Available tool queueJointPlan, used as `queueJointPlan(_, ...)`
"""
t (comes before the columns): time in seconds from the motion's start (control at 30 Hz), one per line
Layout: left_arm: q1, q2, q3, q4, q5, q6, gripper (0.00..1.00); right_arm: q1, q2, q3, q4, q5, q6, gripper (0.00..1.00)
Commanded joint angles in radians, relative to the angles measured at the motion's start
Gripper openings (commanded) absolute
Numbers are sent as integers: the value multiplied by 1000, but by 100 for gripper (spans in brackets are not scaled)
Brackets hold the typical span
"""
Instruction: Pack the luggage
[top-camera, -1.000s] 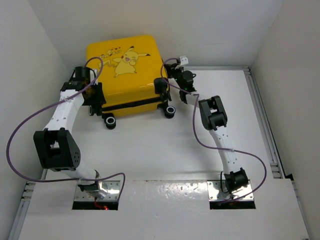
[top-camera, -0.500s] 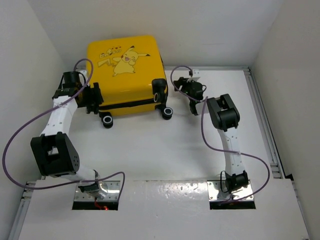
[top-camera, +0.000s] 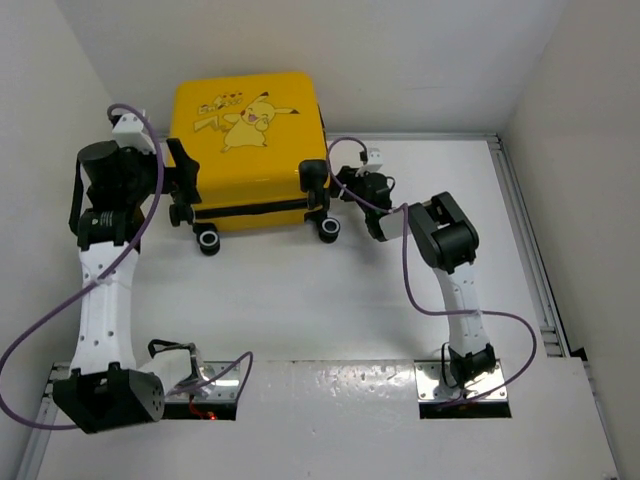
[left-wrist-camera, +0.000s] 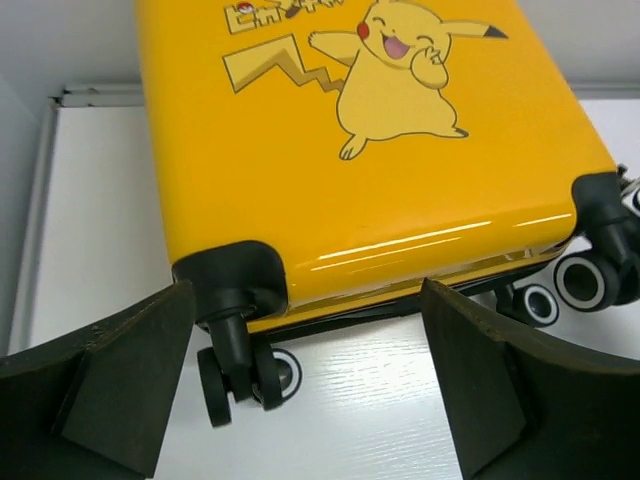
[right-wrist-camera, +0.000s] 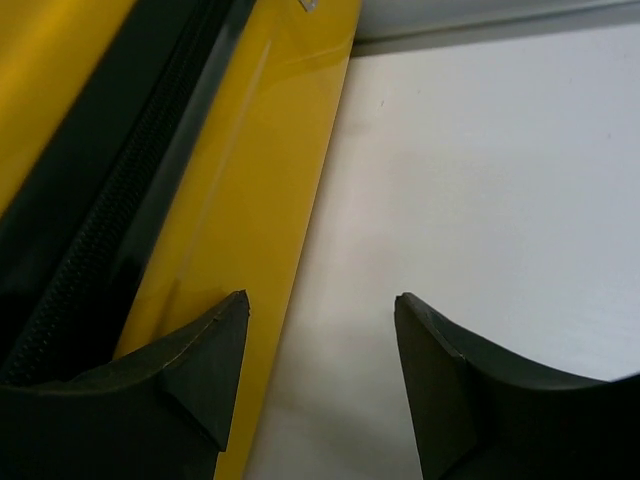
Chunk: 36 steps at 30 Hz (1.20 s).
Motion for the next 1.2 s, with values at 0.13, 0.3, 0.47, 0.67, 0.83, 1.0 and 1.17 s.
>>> queueJointPlan(0.13, 54, -64, -6, -137, 2, 24, 100, 227, -154, -138, 30, -51, 66, 62)
queueJointPlan(0.3, 64, -76, -66, -202, 91, 58, 100, 446, -261, -227, 104, 0, 28, 63)
queueJointPlan(0.47, 64, -47, -75, -223, 74, 58, 100, 680, -298, -180, 197, 80, -148, 63)
queueJointPlan(0.67, 153, 57, 98, -101, -76, 15, 97, 749, -467, -464, 461, 253, -329, 61)
queueJointPlan(0.83, 195, 348, 427, -149, -112, -36, 73, 583, -632, -666, 405, 294, -292, 56)
queueJointPlan(1.0, 262, 808, 880, -172, 210, -80, 73, 254, -805, -618, -123, -33, -49, 57)
queueJointPlan(1.17, 283, 1062, 1116, -82, 165, -210, 91, -6, -802, -520, -433, -514, 75, 62)
